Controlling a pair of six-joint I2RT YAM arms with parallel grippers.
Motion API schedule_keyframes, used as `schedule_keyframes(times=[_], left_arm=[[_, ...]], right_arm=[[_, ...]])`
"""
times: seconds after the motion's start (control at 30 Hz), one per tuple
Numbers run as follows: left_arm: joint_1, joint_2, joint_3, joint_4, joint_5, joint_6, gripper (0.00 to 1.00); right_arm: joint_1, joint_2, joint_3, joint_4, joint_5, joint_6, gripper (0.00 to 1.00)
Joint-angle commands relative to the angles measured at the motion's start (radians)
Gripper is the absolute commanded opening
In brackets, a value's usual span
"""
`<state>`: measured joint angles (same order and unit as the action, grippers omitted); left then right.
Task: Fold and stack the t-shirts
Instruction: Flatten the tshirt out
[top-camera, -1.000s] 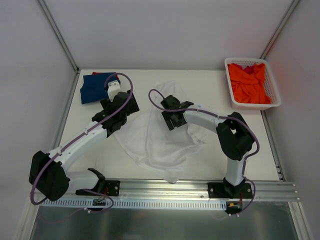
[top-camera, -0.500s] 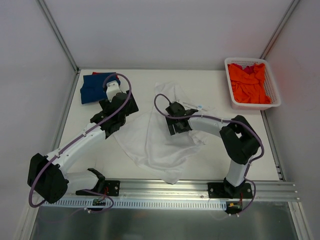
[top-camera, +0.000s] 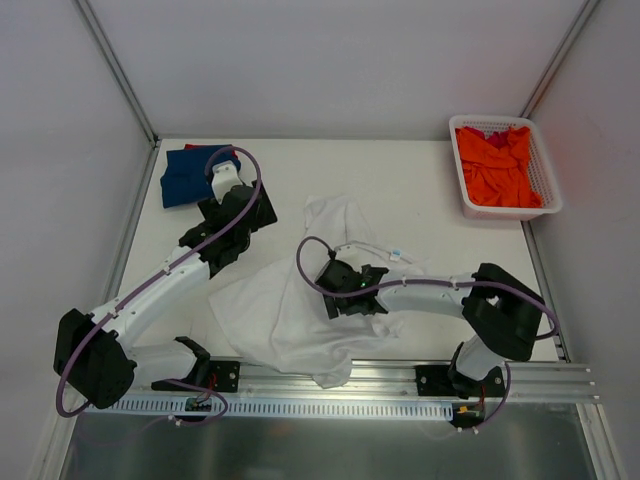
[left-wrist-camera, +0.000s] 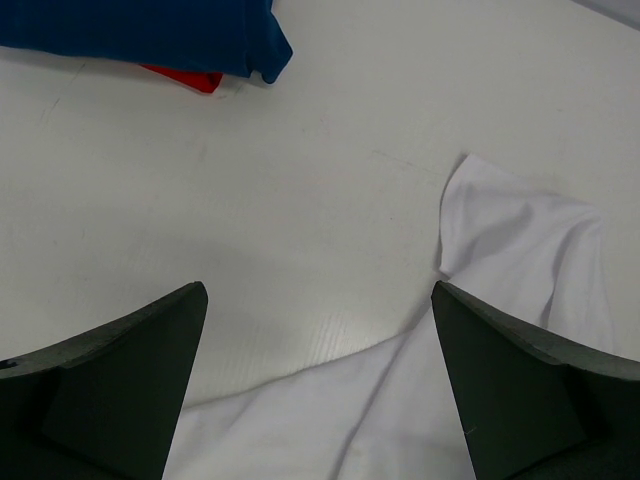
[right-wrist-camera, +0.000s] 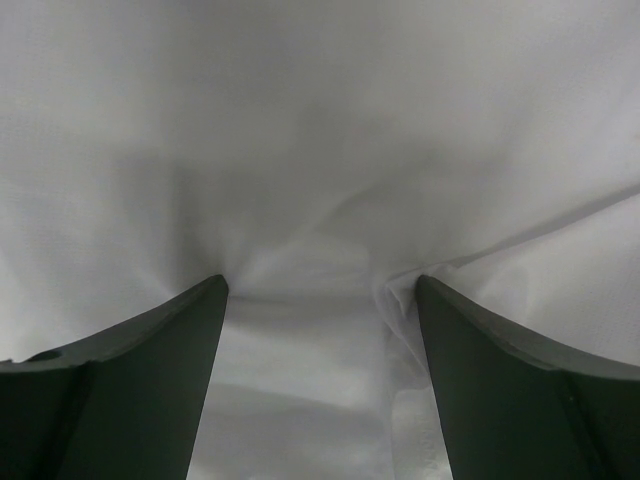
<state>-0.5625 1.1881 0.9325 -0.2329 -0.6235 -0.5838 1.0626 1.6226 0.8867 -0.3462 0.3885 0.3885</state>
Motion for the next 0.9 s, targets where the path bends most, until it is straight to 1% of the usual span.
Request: schedule_keyframes(times=[0.0,0.03,0.13,0.27,0.37,0.53,0.63,0.67,0.8,0.87], left_arm=[[-0.004,-0.028,-0.009,-0.006,0.021,0.015,0.97],[-0.004,-0.030,-0.009,-0.006,0.021,0.015,0.97],[-0.004,-0.041,-0.015,-0.006,0.022,0.016,0.97],[-0.004,-0.044,-0.020,-0.009,0.019,0.016,0.97],[-0.005,-0.039,-0.012,-0.009,0.019,0.021,0.97],[-0.004,-0.015,-0.006,-0.014,0.016,0.018,0.97],[-0.004,0.002,-0.009,-0.016,0.021,0.009,0.97],[-0.004,0.010,-0.012,-0.016,0.024,0.003,0.97],[-0.004,0.019,-0.026,-0.031,0.030,-0.017,0.96],[-0.004,0.015,-0.040,-0.060,0.015,-0.040,0.96]], right_arm=[[0.100,0.017,-0.045,-0.279,-0.002,0.163,0.81],[0.138,0.004,-0.039,-0.321,0.016,0.183,0.81],[0.194,-0.020,-0.009,-0.387,0.052,0.245,0.81],[0.201,-0.072,0.049,-0.479,0.134,0.253,0.82],[0.186,-0.093,0.130,-0.539,0.202,0.193,0.83],[0.105,-0.142,0.253,-0.563,0.248,0.058,0.83],[0.039,-0.158,0.331,-0.559,0.269,-0.039,0.83],[0.022,-0.155,0.362,-0.550,0.270,-0.093,0.84],[-0.103,-0.144,0.400,-0.481,0.218,-0.207,0.84],[-0.147,-0.126,0.408,-0.435,0.164,-0.246,0.84]])
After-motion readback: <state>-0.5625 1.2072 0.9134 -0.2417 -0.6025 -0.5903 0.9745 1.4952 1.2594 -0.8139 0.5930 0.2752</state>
